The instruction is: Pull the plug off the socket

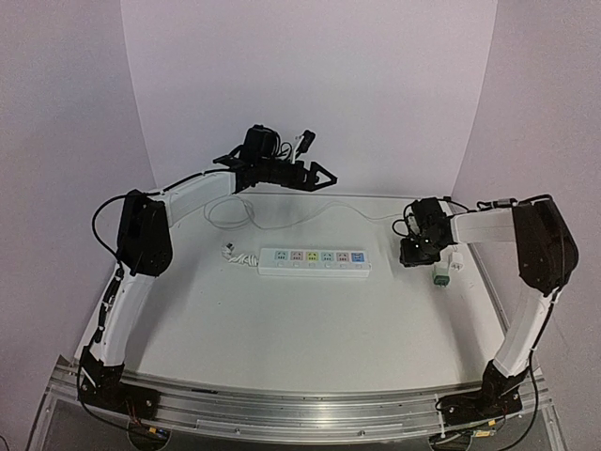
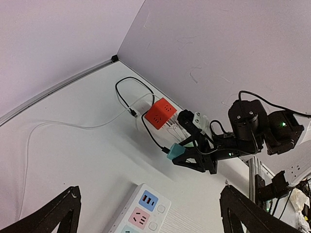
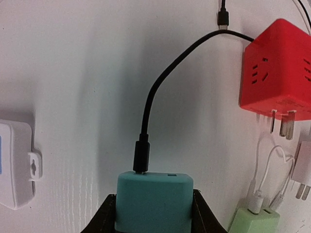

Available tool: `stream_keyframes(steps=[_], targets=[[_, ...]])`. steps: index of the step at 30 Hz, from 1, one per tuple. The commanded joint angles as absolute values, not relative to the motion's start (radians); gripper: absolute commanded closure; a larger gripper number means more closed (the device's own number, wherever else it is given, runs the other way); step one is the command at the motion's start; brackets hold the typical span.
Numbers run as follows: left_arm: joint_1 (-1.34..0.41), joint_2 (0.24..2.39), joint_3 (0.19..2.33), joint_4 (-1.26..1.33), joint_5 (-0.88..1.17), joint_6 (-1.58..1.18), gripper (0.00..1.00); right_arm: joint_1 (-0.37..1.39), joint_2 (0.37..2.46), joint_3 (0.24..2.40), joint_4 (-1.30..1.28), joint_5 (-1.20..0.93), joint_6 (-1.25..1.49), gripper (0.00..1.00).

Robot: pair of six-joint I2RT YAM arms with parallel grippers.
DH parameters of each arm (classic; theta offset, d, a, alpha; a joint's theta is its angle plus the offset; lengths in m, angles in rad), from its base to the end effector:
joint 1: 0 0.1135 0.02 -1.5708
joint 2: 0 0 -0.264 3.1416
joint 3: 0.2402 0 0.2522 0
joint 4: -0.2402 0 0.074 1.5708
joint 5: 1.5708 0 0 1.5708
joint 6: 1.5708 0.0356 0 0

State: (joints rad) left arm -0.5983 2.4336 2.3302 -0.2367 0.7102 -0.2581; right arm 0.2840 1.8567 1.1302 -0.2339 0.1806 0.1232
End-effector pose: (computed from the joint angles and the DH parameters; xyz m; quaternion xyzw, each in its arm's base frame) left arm 0.4543 -0.3378 0.2859 0.3274 0.7206 -0.4830 0.3745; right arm 0.3665 0.1003 0.1596 -0.0493 0.9490 -0.0237 0.3105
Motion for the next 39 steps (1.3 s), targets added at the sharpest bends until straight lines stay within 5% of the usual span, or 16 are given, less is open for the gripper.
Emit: stream_keyframes(steps=[1, 17, 23, 34, 39], targets=[[-0.587, 2.361, 2.344, -0.228, 0.732, -0.258, 0.01, 0.283, 1.870, 1.172, -0.373, 0.221, 0.177, 1.00], [-0.577, 2.362, 2.342, -0.206, 0.733, -0.272, 0.01, 0.283, 2.016, 1.330, -0.503, 0.272, 0.160, 0.95], [-0.572, 2.364, 2.342, -0.211, 0.733, -0.273, 0.01, 0.282, 2.015, 1.333, -0.510, 0.280, 0.169, 0.60], [-0.562, 2.361, 2.342, -0.226, 0.741, -0.251, 0.01, 0.281, 1.998, 1.364, -0.509, 0.277, 0.151, 0.44], [-0.543, 2.332, 2.322, -0.245, 0.734, -0.209, 0.01, 0.282, 1.944, 1.396, -0.511, 0.263, 0.125, 0.16]])
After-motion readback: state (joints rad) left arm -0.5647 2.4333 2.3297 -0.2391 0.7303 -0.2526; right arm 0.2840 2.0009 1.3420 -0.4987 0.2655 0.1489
